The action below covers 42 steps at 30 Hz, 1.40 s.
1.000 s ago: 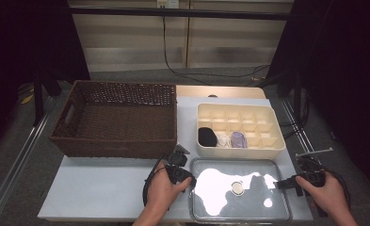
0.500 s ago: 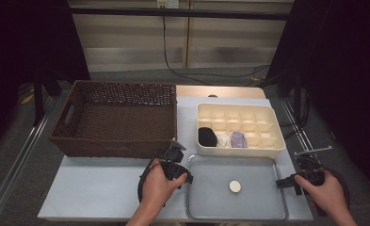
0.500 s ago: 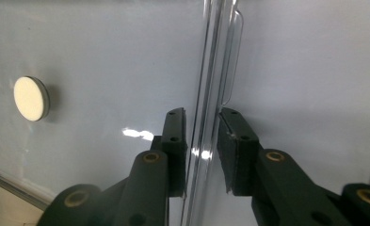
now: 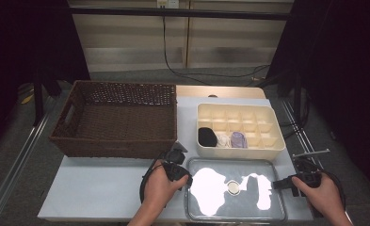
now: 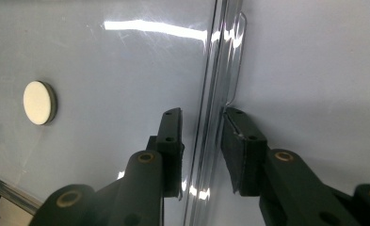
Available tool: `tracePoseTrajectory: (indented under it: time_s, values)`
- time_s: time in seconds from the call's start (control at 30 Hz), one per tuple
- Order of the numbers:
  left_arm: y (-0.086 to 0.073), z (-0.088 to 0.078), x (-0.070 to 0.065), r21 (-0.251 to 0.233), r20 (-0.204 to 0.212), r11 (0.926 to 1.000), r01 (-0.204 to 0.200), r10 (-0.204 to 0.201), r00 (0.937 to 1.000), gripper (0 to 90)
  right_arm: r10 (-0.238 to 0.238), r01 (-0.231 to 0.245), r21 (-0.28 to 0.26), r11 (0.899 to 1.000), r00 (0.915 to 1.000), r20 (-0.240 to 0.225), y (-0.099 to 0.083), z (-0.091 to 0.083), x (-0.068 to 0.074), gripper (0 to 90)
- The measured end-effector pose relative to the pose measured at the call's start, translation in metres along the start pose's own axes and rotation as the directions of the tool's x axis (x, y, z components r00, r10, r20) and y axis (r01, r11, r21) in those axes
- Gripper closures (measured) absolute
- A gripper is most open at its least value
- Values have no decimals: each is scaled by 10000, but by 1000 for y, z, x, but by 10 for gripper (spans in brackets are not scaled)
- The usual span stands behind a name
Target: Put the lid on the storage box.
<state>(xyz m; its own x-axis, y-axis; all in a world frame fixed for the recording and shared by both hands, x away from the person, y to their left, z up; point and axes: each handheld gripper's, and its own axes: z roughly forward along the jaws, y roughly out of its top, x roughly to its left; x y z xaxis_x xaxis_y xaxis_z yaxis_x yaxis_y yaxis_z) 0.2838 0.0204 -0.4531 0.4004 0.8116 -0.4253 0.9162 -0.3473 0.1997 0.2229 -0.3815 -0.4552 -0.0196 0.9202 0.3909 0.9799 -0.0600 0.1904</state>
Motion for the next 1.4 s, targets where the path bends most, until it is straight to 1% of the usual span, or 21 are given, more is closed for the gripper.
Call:
tracePoseTrajectory:
  time_s: [0.1, 0.13, 0.2, 0.23, 0.27, 0.37, 0.5, 0.57, 0.7, 0.8, 0.87, 0.93, 0.97, 1.0, 1.03, 1.1, 1.13, 1.17, 1.3, 1.37, 1.4]
  values:
    - [0, 0, 2, -63, 105, 10000, -25, 26, 9999, 717, 13, -12, -83, 10000, 9999, 101, -1, -1, 3, 710]
    - [-1, 0, 2, -79, 136, 10000, 9, -8, 9999, 718, 219, -219, -13, 9998, 9998, -6, -1, -2, 1, 721]
    - [-1, -1, 2, -74, 147, 9999, 72, -71, 9999, 722, 325, -331, -202, 9992, 9990, -303, -3, -2, -4, 739]
    - [-1, -2, 3, -112, 230, 9999, 34, -31, 9997, 722, 325, -331, -202, 9992, 9990, -303, -3, -2, -4, 739]
    - [-2, -5, 3, -177, 331, 9998, 35, -29, 9994, 727, 473, -495, -328, 9982, 9969, -634, -5, -5, -7, 761]
    - [-2, -10, 1, -216, 325, 9998, -40, 47, 9995, 737, 503, -538, -482, 9974, 9962, -718, -6, -10, -6, 770]
    - [-5, -25, -1, -525, 387, 9986, -66, 86, 9992, 759, 210, -259, -801, 9965, 9979, -621, -10, -19, 2, 779]
    - [-6, -31, -2, -651, 398, 9977, -214, 240, 9989, 778, 135, -184, -864, 9961, 9982, -577, -11, -21, 3, 780]
    - [-8, -38, -2, -746, 432, 9969, -252, 285, 9987, 785, -10, -69, -1098, 9939, 9974, -723, -12, -29, 8, 783]
    - [-8, -45, 1, -1054, 345, 9940, -278, 316, 9989, 788, -168, 53, -1352, 9908, 9963, -845, -11, -34, 14, 786]
    - [-8, -50, 2, -1209, 339, 9924, -223, 266, 9991, 790, -328, 199, -1368, 9904, 9952, -926, -10, -38, 18, 786]
    - [-9, -52, 2, -1159, 223, 9930, -247, 275, 9994, 790, -398, 261, -1444, 9892, 9949, -924, -9, -39, 20, 786]
    - [-9, -57, 4, -1217, 439, 9923, -250, 305, 9986, 791, -441, 293, -1515, 9880, 9945, -953, -7, -42, 25, 786]
    - [-9, -59, 4, -1209, 479, 9925, -177, 236, 9986, 791, -514, 364, -1589, 9866, 9945, -915, -7, -44, 26, 786]
    - [-10, -61, 5, -1332, 491, 9908, -251, 319, 9983, 791, -523, 351, -1648, 9857, 9935, -1014, -6, -46, 27, 786]
    - [-10, -63, 4, -1367, 531, 9904, -221, 296, 9981, 791, -611, 427, -1778, 9831, 9931, -996, -4, -51, 30, 786]
    - [-9, -65, 4, -1392, 471, 9897, -326, 395, 9981, 792, -675, 492, -1825, 9820, 9931, -955, -3, -52, 31, 786]
    - [-8, -69, 2, -1577, 500, 9872, -231, 314, 9983, 792, -715, 525, -1876, 9808, 9928, -957, -3, -54, 32, 786]
    - [-3, -74, 5, -1828, 722, 9830, -158, 294, 9970, 793, -820, 623, -1948, 9789, 9921, -952, 3, -60, 35, 786]
    - [1, -74, 5, -1899, 649, 9816, -214, 343, 9973, 793, -796, 604, -2006, 9778, 9929, -889, 7, -61, 35, 786]
    - [2, -74, 5, -1991, 746, 9800, -54, 207, 9970, 793, -799, 607, -2022, 9775, 9929, -879, 10, -61, 35, 785]
